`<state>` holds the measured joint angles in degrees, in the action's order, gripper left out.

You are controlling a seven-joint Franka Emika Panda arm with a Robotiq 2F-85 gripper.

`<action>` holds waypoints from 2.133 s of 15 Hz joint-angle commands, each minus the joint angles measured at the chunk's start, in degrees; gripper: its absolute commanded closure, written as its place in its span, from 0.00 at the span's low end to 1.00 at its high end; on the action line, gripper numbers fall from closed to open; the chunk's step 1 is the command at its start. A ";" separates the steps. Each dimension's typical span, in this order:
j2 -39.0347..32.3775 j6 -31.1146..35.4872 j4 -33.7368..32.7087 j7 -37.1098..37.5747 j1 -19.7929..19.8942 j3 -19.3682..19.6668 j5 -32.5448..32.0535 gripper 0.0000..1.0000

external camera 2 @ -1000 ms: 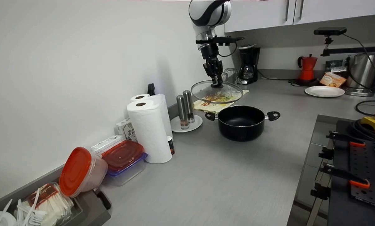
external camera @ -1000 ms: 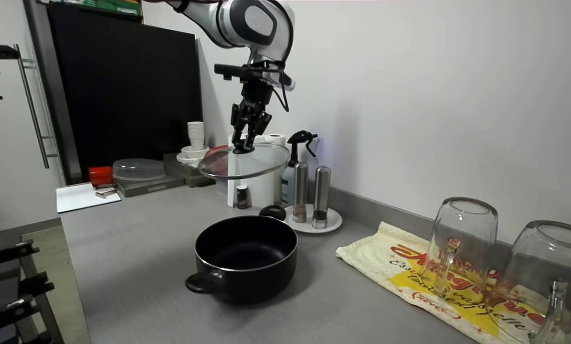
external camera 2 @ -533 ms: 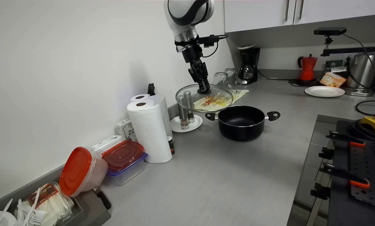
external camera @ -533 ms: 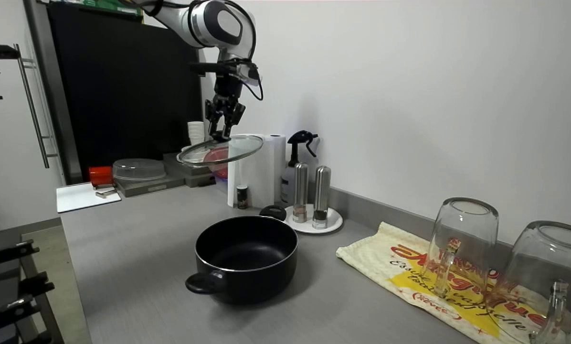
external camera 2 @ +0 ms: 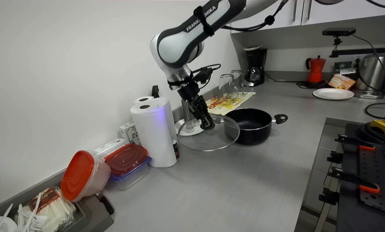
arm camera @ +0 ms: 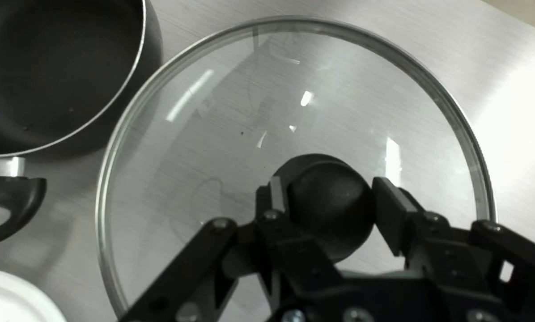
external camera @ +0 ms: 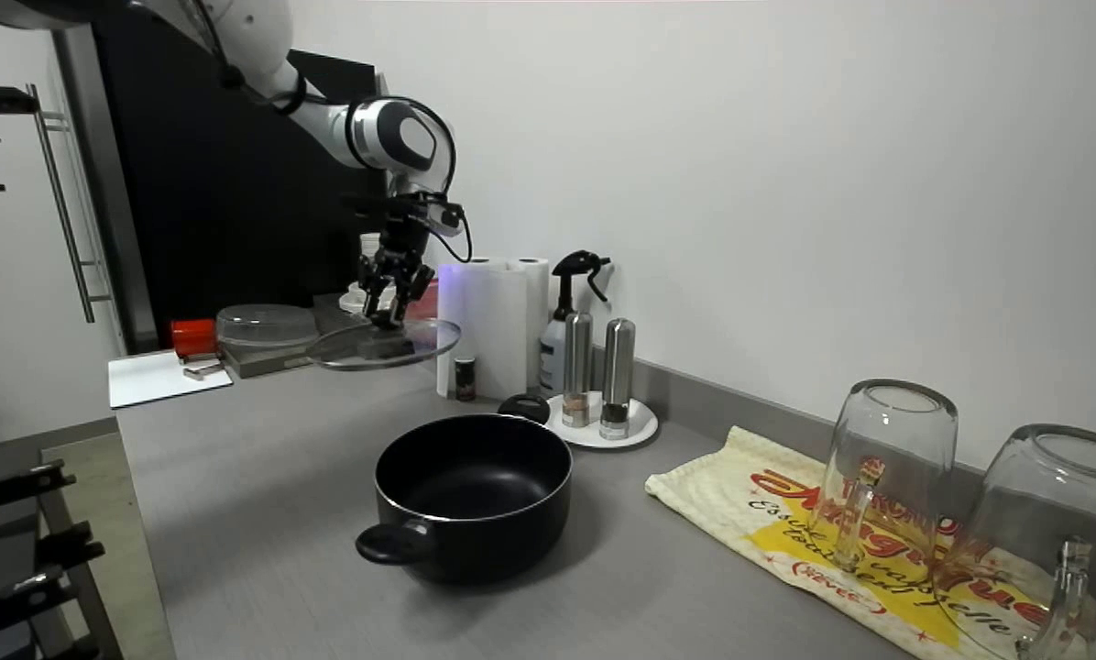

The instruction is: Uncover the pot and put the lid on the table

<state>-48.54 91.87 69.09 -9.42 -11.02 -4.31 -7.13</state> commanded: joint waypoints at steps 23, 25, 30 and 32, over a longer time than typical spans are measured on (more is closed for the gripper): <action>-20.47 2.55 -9.81 -2.05 -6.10 -1.12 -1.92 0.43; -20.47 2.55 -9.80 -2.05 -6.04 -1.12 -1.92 0.37; -20.47 2.55 -9.80 -2.05 -6.02 -1.12 -1.92 0.37; -20.47 2.55 -9.80 -2.05 -6.02 -1.12 -1.92 0.37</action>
<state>-69.01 94.42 59.29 -11.48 -17.05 -5.44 -9.05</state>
